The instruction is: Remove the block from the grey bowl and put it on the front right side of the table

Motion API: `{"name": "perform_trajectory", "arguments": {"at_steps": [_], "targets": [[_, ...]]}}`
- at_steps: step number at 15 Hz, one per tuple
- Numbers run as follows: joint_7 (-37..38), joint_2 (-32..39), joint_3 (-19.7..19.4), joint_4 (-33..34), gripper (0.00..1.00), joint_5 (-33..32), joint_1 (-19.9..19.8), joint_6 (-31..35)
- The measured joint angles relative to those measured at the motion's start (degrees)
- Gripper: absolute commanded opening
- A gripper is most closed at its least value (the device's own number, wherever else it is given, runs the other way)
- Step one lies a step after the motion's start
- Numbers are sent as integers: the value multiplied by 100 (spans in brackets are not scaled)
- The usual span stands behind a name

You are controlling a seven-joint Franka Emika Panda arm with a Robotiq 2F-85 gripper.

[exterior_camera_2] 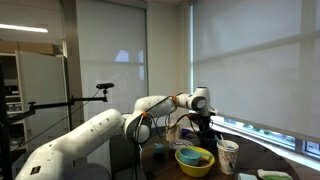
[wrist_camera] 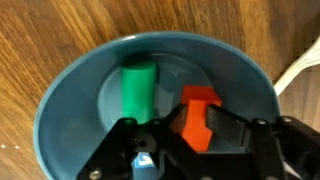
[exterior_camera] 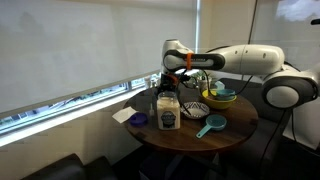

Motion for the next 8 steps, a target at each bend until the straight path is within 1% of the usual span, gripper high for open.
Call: {"name": "perform_trajectory", "arguments": {"at_steps": [5, 8], "targets": [[-115, -11, -5, 15, 0, -79, -2, -99], [-188, -111, -52, 137, 0, -159, -9, -202]]}}
